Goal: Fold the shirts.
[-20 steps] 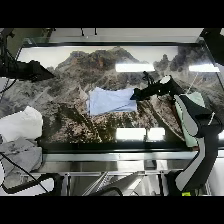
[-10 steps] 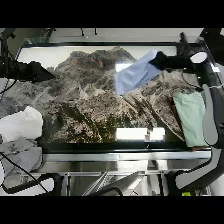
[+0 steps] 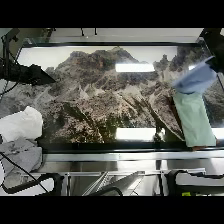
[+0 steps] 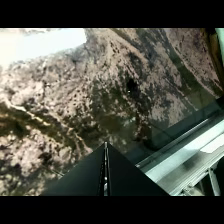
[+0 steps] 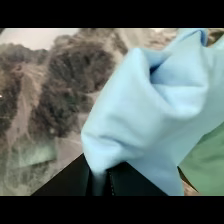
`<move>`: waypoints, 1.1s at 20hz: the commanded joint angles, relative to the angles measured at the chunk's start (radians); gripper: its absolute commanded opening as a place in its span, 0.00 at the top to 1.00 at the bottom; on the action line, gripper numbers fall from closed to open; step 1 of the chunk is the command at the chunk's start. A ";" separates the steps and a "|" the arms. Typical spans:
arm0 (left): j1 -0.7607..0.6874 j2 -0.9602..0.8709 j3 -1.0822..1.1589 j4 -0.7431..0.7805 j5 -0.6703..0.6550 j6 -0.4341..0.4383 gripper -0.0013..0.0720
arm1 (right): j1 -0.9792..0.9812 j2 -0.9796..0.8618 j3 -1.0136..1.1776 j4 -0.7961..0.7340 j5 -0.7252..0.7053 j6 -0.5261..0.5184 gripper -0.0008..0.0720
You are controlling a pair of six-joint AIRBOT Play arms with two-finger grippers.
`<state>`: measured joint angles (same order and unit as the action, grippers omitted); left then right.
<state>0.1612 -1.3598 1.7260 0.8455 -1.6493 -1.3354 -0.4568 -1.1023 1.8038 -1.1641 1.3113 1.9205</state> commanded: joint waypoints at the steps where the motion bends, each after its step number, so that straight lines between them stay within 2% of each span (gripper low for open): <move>1: 0.000 0.001 -0.001 0.001 -0.019 0.001 0.96 | -0.137 0.068 0.001 -0.053 0.253 0.020 0.96; 8: 0.000 0.001 -0.001 0.001 -0.020 0.001 0.96 | -0.210 0.090 -0.021 -0.090 0.481 -0.055 0.96; 12: -0.001 0.000 -0.001 0.001 -0.024 0.001 0.96 | -0.210 0.125 -0.182 -0.224 0.522 -0.042 0.95; 13: 0.000 0.000 -0.001 0.001 -0.029 0.001 0.96 | -0.210 0.136 -0.232 -0.254 0.520 -0.035 0.89; 14: 0.000 0.000 -0.001 0.001 -0.033 0.001 0.96 | -0.210 0.138 -0.266 -0.280 0.519 -0.036 0.60; 15: 0.000 0.000 -0.001 0.000 -0.035 0.001 0.96 | -0.210 0.135 -0.287 -0.308 0.522 -0.037 0.25; 16: 0.000 0.001 -0.001 0.000 -0.035 0.001 0.96 | -0.210 0.127 -0.291 -0.327 0.520 -0.040 0.18; 19: -0.001 0.001 -0.001 0.000 -0.049 0.000 0.96 | -0.210 0.115 -0.290 -0.308 0.451 -0.039 0.18; 22: 0.000 0.001 -0.001 0.000 -0.050 0.001 0.96 | -0.208 0.115 -0.290 -0.150 0.343 -0.040 0.18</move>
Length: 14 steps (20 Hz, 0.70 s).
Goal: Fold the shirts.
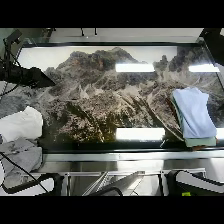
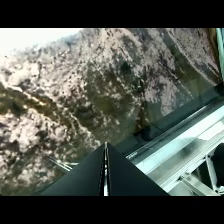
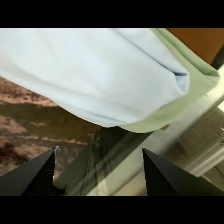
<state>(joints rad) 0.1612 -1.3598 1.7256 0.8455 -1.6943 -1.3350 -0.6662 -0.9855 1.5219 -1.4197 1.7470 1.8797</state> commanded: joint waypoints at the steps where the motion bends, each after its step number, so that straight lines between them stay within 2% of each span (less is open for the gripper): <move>1: -0.001 0.001 0.000 0.000 -0.004 0.008 0.96 | 0.003 -0.002 -0.009 0.188 -0.120 -0.007 0.19; 2: -0.001 0.001 0.000 -0.001 -0.003 0.020 0.96 | 0.009 -0.002 -0.009 0.275 -0.149 -0.039 0.38; 3: -0.001 0.001 0.000 -0.002 0.000 0.027 0.97 | 0.024 -0.001 -0.009 0.355 -0.179 -0.073 0.84; 4: -0.001 0.002 0.000 -0.003 0.000 0.027 0.97 | 0.047 0.001 -0.009 0.407 -0.214 -0.094 0.96; 6: -0.002 0.033 -0.019 -0.012 0.013 0.026 0.97 | 0.108 0.008 -0.011 0.422 -0.248 -0.108 0.96; 9: -0.002 0.187 -0.214 -0.039 0.102 0.057 0.97 | 0.230 0.040 -0.067 0.417 -0.263 -0.184 0.96; 11: -0.012 0.335 -0.417 -0.058 0.106 0.087 0.97 | 0.338 0.128 -0.201 0.415 -0.319 -0.222 0.96; 14: -0.064 0.563 -0.758 -0.055 0.145 0.092 0.97 | 0.513 0.324 -0.521 0.406 -0.422 -0.272 0.96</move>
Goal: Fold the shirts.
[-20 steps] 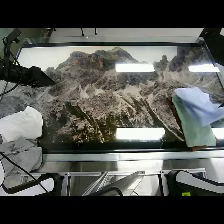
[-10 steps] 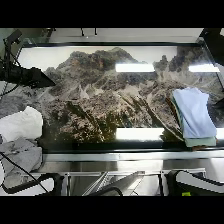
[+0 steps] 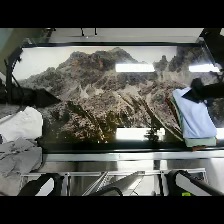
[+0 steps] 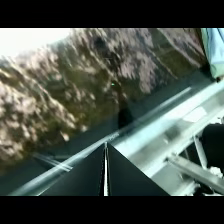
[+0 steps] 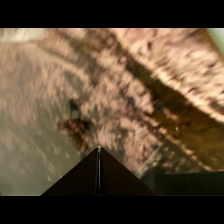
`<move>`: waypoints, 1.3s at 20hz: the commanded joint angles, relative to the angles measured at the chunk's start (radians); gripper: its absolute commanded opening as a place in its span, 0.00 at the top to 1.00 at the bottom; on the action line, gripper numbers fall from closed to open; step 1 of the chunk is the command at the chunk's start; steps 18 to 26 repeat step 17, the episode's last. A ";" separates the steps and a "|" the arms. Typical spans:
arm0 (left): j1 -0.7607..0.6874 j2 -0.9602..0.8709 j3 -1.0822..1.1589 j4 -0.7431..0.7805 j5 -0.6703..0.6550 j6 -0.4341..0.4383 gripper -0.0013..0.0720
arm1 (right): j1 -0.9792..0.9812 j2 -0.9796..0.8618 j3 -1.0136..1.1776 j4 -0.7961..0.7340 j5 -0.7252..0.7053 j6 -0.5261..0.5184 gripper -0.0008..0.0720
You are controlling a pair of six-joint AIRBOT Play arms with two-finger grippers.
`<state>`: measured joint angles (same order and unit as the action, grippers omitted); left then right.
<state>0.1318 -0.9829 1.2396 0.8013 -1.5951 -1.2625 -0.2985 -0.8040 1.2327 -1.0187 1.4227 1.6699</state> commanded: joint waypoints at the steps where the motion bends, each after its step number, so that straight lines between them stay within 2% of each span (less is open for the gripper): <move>1: -0.060 0.257 -0.385 -0.010 0.074 0.019 0.97 | 0.190 0.207 -0.351 0.006 -0.134 -0.062 0.96; 3: -0.100 0.354 -0.548 -0.011 0.105 0.009 0.97 | 0.244 0.302 -0.553 0.010 -0.210 -0.064 0.96; 5: -0.120 0.414 -0.639 -0.010 0.107 -0.021 0.97 | 0.251 0.322 -0.633 0.019 -0.210 -0.104 0.96; 10: -0.121 0.492 -0.680 -0.011 0.106 -0.030 0.96 | 0.251 0.323 -0.638 0.077 -0.135 -0.126 0.96; 17: -0.121 0.578 -0.680 -0.009 0.106 -0.031 0.96 | 0.251 0.322 -0.638 0.089 -0.132 -0.126 0.96; 26: -0.121 0.578 -0.680 -0.009 0.106 -0.031 0.96 | 0.251 0.322 -0.638 0.089 -0.132 -0.126 0.96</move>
